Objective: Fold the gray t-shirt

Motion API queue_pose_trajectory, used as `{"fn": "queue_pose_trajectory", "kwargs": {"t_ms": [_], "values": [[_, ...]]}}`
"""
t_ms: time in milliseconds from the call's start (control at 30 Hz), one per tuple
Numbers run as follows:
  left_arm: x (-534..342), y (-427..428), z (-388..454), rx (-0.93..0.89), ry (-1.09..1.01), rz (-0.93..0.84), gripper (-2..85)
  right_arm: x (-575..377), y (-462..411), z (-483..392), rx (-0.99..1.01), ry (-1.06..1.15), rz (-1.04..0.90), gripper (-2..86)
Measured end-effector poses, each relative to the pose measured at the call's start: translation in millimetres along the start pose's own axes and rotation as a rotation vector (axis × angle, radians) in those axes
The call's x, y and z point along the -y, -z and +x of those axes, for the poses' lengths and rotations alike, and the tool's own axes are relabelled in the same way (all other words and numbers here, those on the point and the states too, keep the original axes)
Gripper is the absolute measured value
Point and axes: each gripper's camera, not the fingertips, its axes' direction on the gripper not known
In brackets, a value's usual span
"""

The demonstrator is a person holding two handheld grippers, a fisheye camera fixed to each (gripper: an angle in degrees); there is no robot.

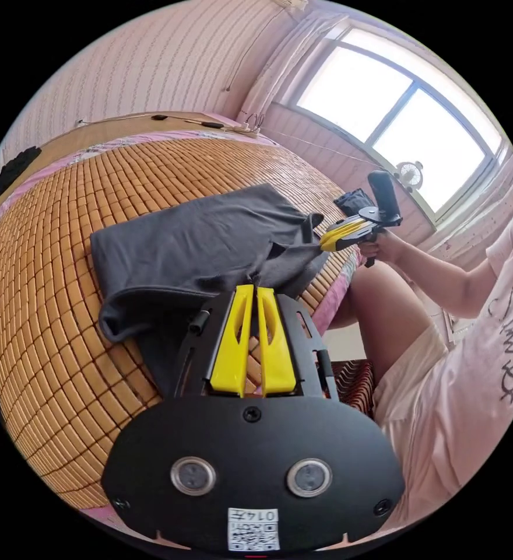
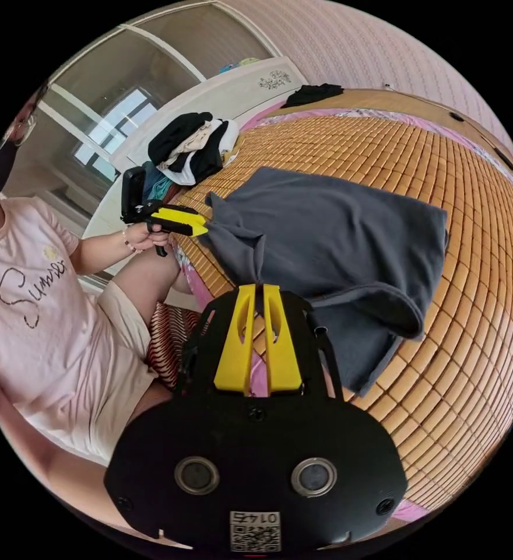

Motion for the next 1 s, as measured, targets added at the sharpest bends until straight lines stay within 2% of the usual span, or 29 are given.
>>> {"fn": "queue_pose_trajectory", "kwargs": {"t_ms": [100, 267, 367, 467, 500, 700, 867, 1000], "values": [[-22, -10, 8, 0.007, 0.056, -0.044, -0.5, 1, -8, -15, -0.041, -0.047, -0.037, 3.8], [-18, -15, 23, 0.064, 0.077, 0.018, 1.3, 27, -22, -46, -0.115, -0.018, 0.002, 5.9], [-5, -34, 30, 0.077, 0.086, -0.009, 5.4, 43, -45, -58, -0.2, -0.021, -0.059, 6.6], [2, -62, 33, 0.157, 0.078, -0.091, 4.1, 54, -61, -63, -0.303, -0.056, -0.12, 3.8], [2, -73, 32, 0.174, 0.082, -0.141, 1.5, 57, -61, -66, -0.302, -0.051, -0.115, 2.3], [-18, -70, 44, 0.121, 0.049, -0.144, -0.3, 65, -49, -86, -0.214, 0.04, -0.166, -0.1], [-34, -74, 47, 0.096, 0.066, -0.187, 2.6, 77, -50, -92, -0.186, 0.052, -0.24, -0.1], [-36, -72, 54, 0.069, 0.053, -0.163, 3.8, 101, -44, -100, -0.183, 0.06, -0.203, -0.1]]}}
